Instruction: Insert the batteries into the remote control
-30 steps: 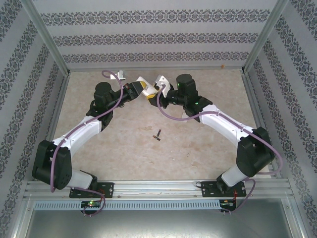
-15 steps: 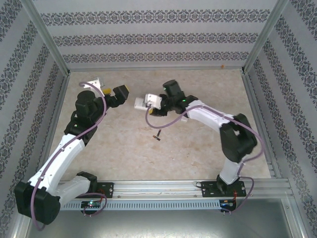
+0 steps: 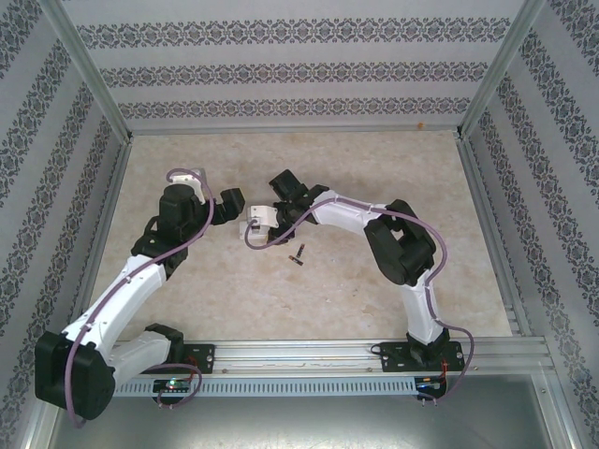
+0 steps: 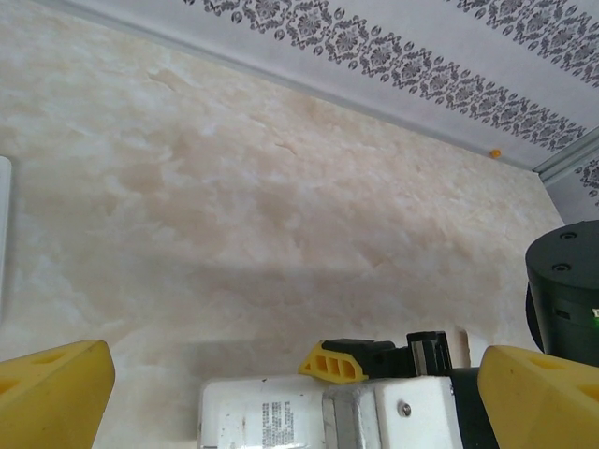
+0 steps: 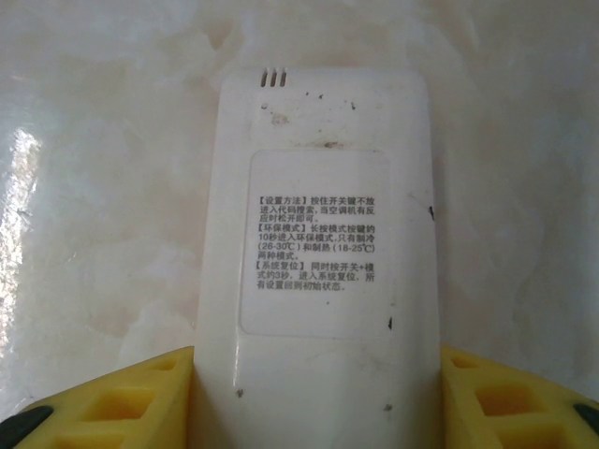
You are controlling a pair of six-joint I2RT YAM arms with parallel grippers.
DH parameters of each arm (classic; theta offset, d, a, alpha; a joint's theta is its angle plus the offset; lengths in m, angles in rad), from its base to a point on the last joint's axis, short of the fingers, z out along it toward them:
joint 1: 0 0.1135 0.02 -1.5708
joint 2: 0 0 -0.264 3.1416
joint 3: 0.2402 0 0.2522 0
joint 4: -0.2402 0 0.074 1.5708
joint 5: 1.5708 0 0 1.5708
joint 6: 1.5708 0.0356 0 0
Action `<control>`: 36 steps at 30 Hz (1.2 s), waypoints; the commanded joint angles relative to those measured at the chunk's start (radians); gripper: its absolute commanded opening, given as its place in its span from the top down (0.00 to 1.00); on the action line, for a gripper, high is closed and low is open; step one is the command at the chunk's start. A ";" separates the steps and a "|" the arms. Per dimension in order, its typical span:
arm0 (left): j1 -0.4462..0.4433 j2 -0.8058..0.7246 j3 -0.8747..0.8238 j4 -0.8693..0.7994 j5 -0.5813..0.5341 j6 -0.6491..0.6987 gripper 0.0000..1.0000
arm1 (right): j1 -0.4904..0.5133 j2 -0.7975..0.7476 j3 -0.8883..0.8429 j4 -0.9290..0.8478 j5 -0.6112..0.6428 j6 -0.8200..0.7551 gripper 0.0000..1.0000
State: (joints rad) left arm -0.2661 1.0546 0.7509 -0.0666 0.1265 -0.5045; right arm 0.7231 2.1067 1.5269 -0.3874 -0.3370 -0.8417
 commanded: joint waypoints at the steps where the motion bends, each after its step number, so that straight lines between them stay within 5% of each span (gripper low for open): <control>1: 0.009 0.020 -0.002 0.022 0.029 -0.016 0.00 | 0.023 0.033 0.008 -0.038 0.050 0.099 0.50; 10: 0.010 0.054 0.019 0.016 0.065 -0.038 0.00 | 0.030 0.021 0.006 -0.018 0.054 0.157 0.31; 16: 0.011 0.113 0.056 -0.063 0.068 -0.045 0.00 | -0.040 -0.172 -0.020 0.071 -0.162 0.372 0.27; 18: 0.010 0.132 0.051 -0.060 0.081 -0.052 0.00 | -0.057 -0.238 -0.062 0.118 -0.185 0.548 0.28; 24: 0.013 0.291 0.120 -0.184 0.110 -0.043 0.02 | 0.009 -0.404 -0.336 0.227 0.078 1.243 0.44; 27: 0.013 0.395 0.185 -0.256 0.140 -0.021 0.07 | 0.068 -0.448 -0.407 0.135 0.229 1.299 0.50; 36: 0.013 0.531 0.267 -0.347 0.146 0.038 0.12 | 0.075 -0.419 -0.492 0.055 0.182 1.299 0.54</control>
State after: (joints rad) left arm -0.2600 1.5734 0.9878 -0.3431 0.2619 -0.5102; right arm 0.8013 1.6642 1.0439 -0.3042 -0.1787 0.4252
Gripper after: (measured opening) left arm 0.884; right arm 0.463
